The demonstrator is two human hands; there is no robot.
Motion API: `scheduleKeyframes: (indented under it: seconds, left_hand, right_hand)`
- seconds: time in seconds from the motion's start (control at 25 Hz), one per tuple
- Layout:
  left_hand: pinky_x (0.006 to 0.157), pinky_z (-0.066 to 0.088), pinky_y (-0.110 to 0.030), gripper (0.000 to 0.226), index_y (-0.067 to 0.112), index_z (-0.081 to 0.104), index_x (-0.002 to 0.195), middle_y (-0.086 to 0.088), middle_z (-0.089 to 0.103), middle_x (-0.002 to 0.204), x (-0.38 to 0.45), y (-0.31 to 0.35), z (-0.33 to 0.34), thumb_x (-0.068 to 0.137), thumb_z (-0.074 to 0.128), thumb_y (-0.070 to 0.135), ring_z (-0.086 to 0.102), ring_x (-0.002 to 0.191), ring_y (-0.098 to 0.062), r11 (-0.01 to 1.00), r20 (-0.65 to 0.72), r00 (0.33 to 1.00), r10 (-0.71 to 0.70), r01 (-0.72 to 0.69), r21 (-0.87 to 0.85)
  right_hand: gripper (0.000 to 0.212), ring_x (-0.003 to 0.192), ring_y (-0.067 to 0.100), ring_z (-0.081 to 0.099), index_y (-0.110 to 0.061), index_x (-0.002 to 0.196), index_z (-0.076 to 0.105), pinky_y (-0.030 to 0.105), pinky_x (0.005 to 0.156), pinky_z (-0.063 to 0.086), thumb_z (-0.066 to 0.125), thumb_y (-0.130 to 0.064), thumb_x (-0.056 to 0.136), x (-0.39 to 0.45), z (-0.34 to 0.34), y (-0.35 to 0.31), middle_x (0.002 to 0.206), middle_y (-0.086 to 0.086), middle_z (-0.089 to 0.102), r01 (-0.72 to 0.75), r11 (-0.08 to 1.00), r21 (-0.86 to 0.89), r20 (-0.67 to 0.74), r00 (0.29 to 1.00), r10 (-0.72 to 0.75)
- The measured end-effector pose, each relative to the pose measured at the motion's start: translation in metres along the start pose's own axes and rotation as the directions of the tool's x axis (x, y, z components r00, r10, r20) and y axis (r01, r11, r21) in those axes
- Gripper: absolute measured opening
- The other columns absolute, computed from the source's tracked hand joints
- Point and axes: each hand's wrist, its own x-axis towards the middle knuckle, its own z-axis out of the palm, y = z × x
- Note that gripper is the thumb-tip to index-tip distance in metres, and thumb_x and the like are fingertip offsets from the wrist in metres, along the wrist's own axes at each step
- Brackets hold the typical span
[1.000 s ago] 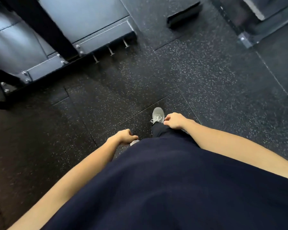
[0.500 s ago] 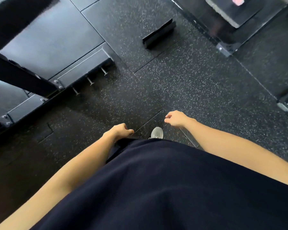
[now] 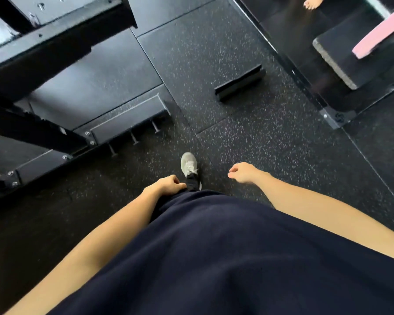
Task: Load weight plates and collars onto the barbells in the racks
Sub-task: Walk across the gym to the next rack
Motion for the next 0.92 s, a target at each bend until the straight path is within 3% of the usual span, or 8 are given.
scheduleKeyframes:
  seconds: [0.16, 0.36, 0.6, 0.76, 0.92]
  left_hand:
    - [0.091, 0.045, -0.03, 0.046, 0.015, 0.059, 0.121, -0.007, 0.062, 0.126, 0.052, 0.035, -0.128, 0.092, 0.056, 0.05, 0.058, 0.114, -0.025, 0.998, -0.054, 0.997, 0.048, -0.046, 0.043]
    - [0.087, 0.043, -0.03, 0.047, 0.01, 0.057, 0.125, -0.01, 0.061, 0.127, 0.106, 0.084, -0.251, 0.095, 0.055, 0.047, 0.057, 0.115, -0.027, 0.994, -0.091, 0.992, 0.084, -0.077, 0.083]
    - [0.094, 0.044, -0.035, 0.047, 0.012, 0.056, 0.124, -0.011, 0.06, 0.13, 0.181, 0.144, -0.366, 0.094, 0.055, 0.047, 0.056, 0.117, -0.028, 0.995, -0.048, 0.997, 0.054, -0.049, 0.092]
    - [0.089, 0.045, -0.034, 0.042, 0.014, 0.059, 0.114, -0.011, 0.062, 0.126, 0.221, 0.183, -0.464, 0.091, 0.055, 0.05, 0.059, 0.111, -0.028, 1.0, -0.069, 0.998, 0.0, 0.001, 0.023]
    - [0.09, 0.042, -0.031, 0.04, 0.011, 0.06, 0.115, -0.012, 0.063, 0.125, 0.249, 0.21, -0.55, 0.093, 0.055, 0.045, 0.058, 0.114, -0.027, 0.993, -0.2, 0.98, -0.019, -0.005, -0.119]
  right_hand:
    - [0.029, 0.095, 0.022, 0.057, -0.018, 0.117, 0.063, 0.031, 0.088, 0.045, 0.053, -0.032, 0.093, 0.057, -0.097, -0.061, 0.111, 0.003, 0.065, 0.006, 1.0, 0.031, -0.051, 0.999, -0.005]
    - [0.026, 0.107, 0.026, 0.059, -0.012, 0.111, 0.067, 0.032, 0.092, 0.045, 0.057, -0.027, 0.092, 0.11, -0.2, -0.119, 0.115, 0.006, 0.067, 0.042, 0.989, 0.138, -0.176, 0.984, -0.017]
    - [0.031, 0.12, 0.027, 0.054, -0.014, 0.12, 0.064, 0.032, 0.099, 0.041, 0.057, -0.029, 0.093, 0.204, -0.32, -0.159, 0.128, 0.007, 0.062, -0.007, 0.996, 0.086, -0.079, 0.997, 0.014]
    - [0.033, 0.119, 0.028, 0.055, -0.006, 0.12, 0.064, 0.032, 0.097, 0.043, 0.054, -0.026, 0.095, 0.273, -0.435, -0.209, 0.13, 0.009, 0.061, 0.004, 0.999, 0.039, -0.023, 1.0, -0.003]
    - [0.029, 0.113, 0.024, 0.056, -0.014, 0.118, 0.065, 0.033, 0.097, 0.042, 0.056, -0.028, 0.094, 0.333, -0.535, -0.271, 0.129, 0.006, 0.061, 0.086, 0.99, -0.11, 0.013, 0.996, -0.085]
